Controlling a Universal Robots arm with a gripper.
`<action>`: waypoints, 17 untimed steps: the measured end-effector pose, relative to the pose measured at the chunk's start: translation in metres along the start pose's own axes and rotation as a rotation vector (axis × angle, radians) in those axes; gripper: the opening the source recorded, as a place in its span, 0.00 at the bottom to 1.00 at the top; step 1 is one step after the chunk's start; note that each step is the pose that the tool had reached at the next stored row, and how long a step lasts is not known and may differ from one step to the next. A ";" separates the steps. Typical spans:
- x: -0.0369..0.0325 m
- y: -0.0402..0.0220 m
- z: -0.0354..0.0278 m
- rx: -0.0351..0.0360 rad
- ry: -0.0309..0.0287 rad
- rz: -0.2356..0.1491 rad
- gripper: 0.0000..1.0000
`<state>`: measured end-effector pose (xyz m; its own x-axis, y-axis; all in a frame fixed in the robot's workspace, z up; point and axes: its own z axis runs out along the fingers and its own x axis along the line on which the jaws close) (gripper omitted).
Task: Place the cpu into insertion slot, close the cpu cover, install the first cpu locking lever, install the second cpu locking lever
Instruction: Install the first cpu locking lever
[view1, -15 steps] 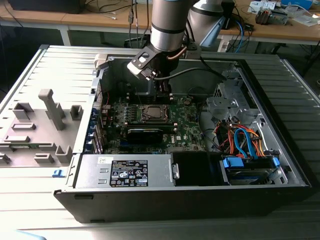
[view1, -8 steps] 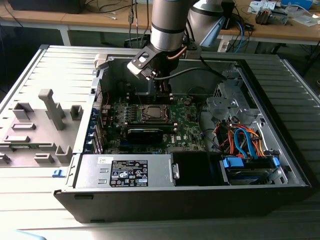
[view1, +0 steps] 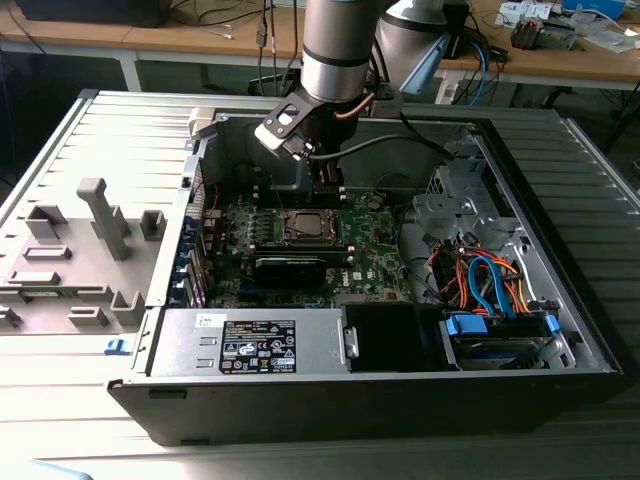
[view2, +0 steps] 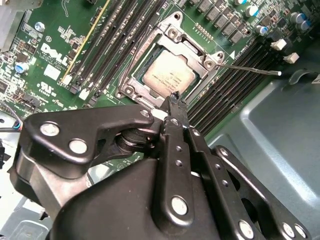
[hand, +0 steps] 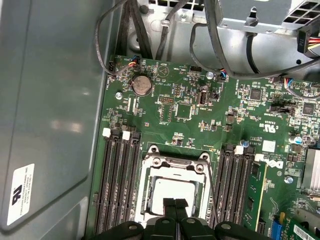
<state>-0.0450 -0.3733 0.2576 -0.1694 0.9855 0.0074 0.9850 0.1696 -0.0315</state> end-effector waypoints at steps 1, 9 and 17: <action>0.0000 0.0000 0.0000 0.0001 -0.0004 -0.014 0.11; 0.0000 0.0000 0.0001 0.0010 -0.0045 -0.145 0.11; 0.0000 0.0000 0.0001 0.0015 -0.0068 -0.219 0.11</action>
<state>-0.0450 -0.3732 0.2575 -0.3792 0.9253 0.0075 0.9248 0.3793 -0.0314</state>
